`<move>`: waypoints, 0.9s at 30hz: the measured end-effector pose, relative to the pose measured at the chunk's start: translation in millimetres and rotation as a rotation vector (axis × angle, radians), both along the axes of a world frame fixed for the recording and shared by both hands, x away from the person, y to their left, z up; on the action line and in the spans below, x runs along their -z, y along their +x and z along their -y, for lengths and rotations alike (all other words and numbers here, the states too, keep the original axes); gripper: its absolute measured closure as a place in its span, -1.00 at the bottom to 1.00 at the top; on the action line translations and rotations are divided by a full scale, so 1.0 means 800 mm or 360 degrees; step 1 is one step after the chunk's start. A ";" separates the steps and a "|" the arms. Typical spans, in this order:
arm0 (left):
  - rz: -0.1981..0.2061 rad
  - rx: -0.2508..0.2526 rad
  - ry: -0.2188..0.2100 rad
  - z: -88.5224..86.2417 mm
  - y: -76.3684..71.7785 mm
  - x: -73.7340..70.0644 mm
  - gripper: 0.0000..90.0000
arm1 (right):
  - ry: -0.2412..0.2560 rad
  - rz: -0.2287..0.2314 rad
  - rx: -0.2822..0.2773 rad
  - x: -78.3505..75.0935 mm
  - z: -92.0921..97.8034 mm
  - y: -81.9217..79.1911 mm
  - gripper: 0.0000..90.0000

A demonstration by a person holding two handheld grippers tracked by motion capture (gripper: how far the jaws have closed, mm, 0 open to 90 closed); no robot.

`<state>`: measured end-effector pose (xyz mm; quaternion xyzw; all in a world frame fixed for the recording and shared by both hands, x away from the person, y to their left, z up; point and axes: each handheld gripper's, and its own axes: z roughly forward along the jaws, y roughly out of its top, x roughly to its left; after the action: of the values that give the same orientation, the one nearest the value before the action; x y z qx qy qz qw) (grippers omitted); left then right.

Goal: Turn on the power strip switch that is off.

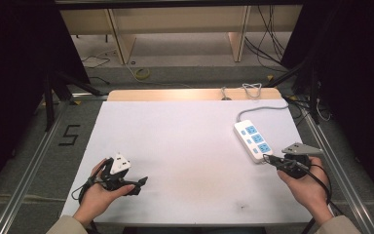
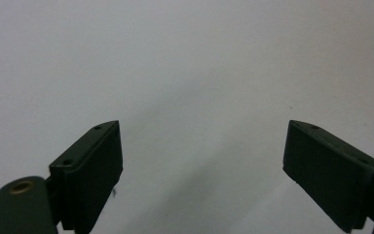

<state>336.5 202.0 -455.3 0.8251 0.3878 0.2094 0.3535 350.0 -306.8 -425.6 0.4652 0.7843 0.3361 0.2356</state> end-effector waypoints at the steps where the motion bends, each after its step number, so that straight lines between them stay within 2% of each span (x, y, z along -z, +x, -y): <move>1: 0.0000 -0.0001 0.0000 0.000 0.000 0.000 -0.69 | 0.0002 -0.0001 0.0000 0.000 -0.001 0.000 1.00; 21: 0.0005 -0.0002 -0.0002 0.000 0.000 0.000 -0.69 | -0.0001 -0.0037 0.0018 -0.005 -0.005 0.010 1.00; 27: 0.0007 -0.0006 -0.0012 0.001 0.001 0.000 -0.69 | 0.0000 -0.0021 0.0038 -0.007 -0.005 0.013 1.00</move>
<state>336.9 201.6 -455.2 0.8226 0.3894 0.2104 0.3570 360.1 -303.0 -419.7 0.4768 0.7802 0.3303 0.2343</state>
